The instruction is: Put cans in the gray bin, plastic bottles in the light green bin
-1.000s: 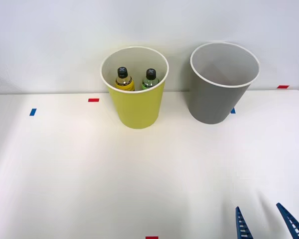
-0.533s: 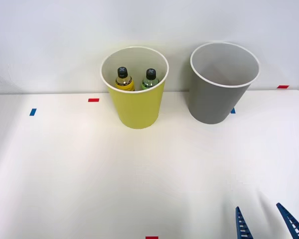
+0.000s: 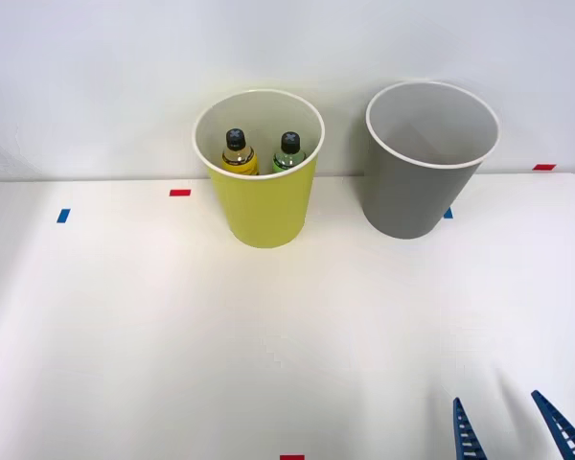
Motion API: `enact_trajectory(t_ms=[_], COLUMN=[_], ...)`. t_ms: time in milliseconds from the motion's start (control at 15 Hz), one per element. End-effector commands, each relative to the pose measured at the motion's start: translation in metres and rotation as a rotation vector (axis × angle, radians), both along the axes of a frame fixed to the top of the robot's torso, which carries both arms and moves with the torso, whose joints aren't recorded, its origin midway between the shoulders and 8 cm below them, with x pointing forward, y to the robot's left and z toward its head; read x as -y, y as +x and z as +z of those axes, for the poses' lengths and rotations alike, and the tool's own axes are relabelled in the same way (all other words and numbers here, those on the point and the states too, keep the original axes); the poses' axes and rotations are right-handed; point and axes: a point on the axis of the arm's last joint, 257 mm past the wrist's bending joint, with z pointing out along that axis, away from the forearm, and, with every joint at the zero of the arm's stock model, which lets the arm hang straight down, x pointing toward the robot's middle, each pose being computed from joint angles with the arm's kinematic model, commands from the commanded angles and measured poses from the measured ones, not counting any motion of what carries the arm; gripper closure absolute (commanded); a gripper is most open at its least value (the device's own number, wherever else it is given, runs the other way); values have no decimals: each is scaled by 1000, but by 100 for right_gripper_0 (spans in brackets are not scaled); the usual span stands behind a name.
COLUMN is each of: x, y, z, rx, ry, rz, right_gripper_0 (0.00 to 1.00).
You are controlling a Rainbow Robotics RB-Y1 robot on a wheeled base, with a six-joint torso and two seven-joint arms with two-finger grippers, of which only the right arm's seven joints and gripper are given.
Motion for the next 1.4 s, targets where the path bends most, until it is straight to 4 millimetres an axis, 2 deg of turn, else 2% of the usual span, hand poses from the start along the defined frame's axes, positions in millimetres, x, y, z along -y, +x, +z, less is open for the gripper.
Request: enact_trajectory(t_ms=[67, 1400], x=[0, 0], y=[0, 0], z=[0, 0], rx=[0, 0], ry=[0, 0], rz=[0, 0], right_gripper_0=[0, 0])
